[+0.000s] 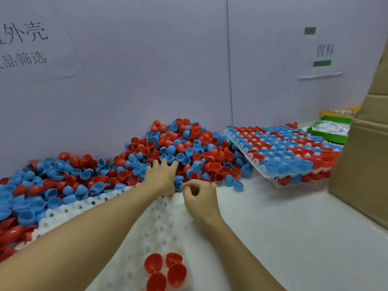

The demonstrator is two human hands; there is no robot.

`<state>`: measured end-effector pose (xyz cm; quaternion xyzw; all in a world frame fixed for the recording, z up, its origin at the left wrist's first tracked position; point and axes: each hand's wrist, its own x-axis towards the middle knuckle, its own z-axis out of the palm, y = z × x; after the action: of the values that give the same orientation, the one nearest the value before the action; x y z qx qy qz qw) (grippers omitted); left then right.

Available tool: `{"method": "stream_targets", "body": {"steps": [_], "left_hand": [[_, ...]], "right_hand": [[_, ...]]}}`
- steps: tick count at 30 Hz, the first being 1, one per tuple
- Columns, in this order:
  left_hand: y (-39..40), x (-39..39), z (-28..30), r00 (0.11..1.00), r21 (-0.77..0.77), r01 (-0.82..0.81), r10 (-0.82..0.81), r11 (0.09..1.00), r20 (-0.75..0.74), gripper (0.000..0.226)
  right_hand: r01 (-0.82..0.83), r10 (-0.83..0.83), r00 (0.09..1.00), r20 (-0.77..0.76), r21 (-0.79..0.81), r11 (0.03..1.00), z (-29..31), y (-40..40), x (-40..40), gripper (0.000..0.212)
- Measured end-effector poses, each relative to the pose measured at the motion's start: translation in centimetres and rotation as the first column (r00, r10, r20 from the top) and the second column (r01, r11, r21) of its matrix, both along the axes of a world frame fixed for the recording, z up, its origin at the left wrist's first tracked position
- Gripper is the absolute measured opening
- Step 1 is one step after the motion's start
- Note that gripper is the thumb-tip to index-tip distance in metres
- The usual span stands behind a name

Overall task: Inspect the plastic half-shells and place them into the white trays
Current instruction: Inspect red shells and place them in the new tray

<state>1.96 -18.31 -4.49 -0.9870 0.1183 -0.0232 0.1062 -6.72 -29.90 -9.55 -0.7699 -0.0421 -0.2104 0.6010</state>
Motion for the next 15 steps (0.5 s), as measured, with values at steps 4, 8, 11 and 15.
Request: {"method": "stream_targets", "body": {"steps": [4, 8, 11, 15], "left_hand": [[-1.1, 0.8, -0.5, 0.999, 0.002, 0.019, -0.019, 1.0, 0.047, 0.07], [-0.7, 0.8, -0.5, 0.999, -0.232, 0.018, -0.008, 0.973, 0.045, 0.057], [0.2, 0.6, -0.3, 0.991, -0.426, 0.018, 0.039, 0.904, 0.125, 0.043], [-0.1, 0.3, 0.3, 0.96, -0.524, 0.12, 0.036, 0.843, 0.277, 0.055]], "right_hand": [[0.014, -0.015, 1.0, -0.01, -0.03, 0.999, -0.3, 0.1, 0.2, 0.024], [0.113, -0.113, 0.99, 0.081, 0.011, 0.994, 0.1, 0.0, 0.0, 0.023], [0.318, -0.319, 0.933, 0.167, 0.032, 0.947, 0.7, -0.2, 0.0, 0.018], [0.561, -0.557, 0.827, 0.073, -0.056, 0.826, 0.7, -1.4, 0.5, 0.038]]}}
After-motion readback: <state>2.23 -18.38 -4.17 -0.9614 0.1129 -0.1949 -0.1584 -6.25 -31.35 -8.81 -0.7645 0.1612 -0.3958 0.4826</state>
